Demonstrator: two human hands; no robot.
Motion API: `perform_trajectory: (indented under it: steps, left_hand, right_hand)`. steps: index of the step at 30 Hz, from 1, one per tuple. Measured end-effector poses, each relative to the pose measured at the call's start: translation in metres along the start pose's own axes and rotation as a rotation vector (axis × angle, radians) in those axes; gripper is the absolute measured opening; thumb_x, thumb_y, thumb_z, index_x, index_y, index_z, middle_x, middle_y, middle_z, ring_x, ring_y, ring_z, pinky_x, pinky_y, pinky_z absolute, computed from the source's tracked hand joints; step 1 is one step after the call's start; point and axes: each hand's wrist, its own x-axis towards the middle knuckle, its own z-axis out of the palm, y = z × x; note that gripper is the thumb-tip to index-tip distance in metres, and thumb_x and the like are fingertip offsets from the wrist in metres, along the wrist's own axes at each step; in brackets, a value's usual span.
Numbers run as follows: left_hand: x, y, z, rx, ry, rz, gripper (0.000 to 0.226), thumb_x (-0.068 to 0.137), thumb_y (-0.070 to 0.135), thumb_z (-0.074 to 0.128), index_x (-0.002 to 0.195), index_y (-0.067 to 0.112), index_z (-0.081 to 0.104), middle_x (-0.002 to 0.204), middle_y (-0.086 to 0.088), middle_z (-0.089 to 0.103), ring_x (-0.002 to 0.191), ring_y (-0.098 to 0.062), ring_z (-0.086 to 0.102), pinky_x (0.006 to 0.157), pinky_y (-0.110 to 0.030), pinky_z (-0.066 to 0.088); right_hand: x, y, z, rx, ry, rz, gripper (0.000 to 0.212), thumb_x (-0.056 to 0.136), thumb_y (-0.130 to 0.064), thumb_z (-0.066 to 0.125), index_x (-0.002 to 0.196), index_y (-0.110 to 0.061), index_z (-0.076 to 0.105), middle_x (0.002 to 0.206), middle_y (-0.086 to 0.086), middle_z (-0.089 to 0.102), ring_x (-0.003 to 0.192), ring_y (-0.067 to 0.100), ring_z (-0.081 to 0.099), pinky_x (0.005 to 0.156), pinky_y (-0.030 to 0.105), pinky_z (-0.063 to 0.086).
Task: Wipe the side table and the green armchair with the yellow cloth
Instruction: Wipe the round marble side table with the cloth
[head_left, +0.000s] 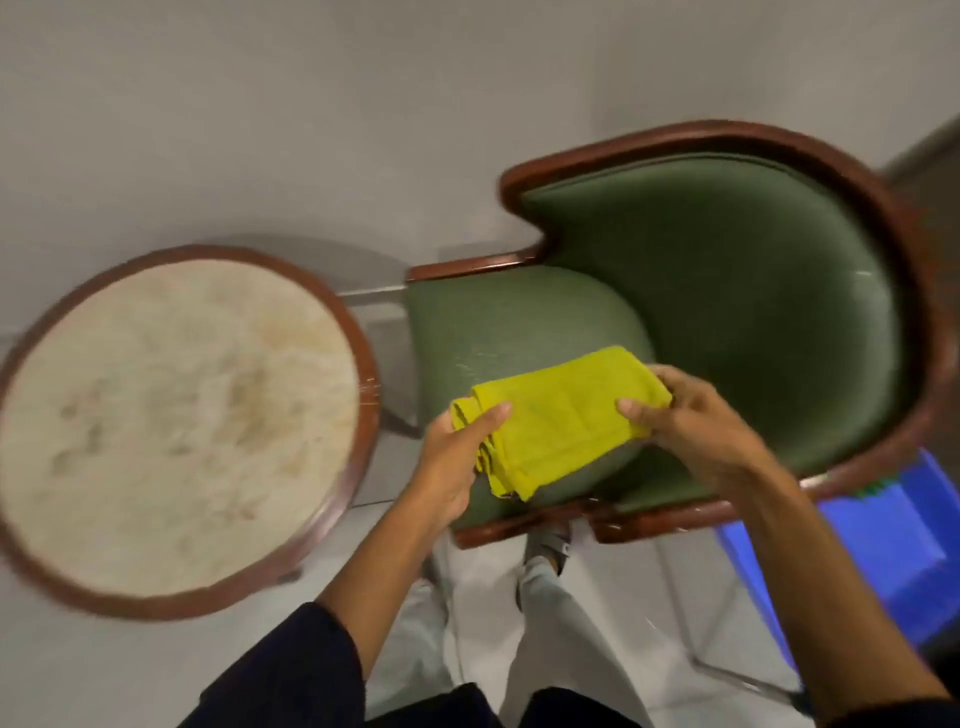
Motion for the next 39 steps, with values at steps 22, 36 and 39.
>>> perform_trajectory:
  steps: [22,36,39]
  left_hand:
    - [0.139,-0.027,-0.371,1.651,0.659,0.423,0.065,0.096,0.051,0.028,0.148,0.013,0.036,0.16,-0.018,0.031,0.147,-0.038,0.029,0.114,-0.06,0.024]
    - [0.184,-0.031,-0.425,1.657,0.702,0.654,0.062,0.097,0.053,0.038,0.149,0.02,0.037,0.161,-0.012,0.031,0.148,-0.03,0.029,0.117,-0.056,0.019]
    - [0.186,-0.031,-0.426,1.638,0.737,0.654,0.056,0.1,0.045,0.035,0.149,0.019,0.037,0.16,-0.011,0.033,0.147,-0.028,0.033,0.118,-0.055,0.018]
  right_hand:
    - [0.149,0.184,0.412,-1.075,0.184,-0.412,0.084,0.096,-0.061,0.03,0.153,-0.002,0.014,0.163,0.021,0.008,0.152,0.034,0.002,0.121,0.057,0.006]
    - [0.264,0.128,0.432,-1.071,0.361,-0.271,0.087,0.096,-0.064,0.023,0.154,-0.001,0.006,0.163,0.021,0.007,0.152,0.033,0.001,0.121,0.055,0.009]
    - [0.293,0.103,0.464,-1.216,0.259,-0.374,0.083,0.096,-0.062,0.016,0.154,-0.004,0.006,0.164,0.018,0.004,0.153,0.031,-0.003,0.122,0.055,0.005]
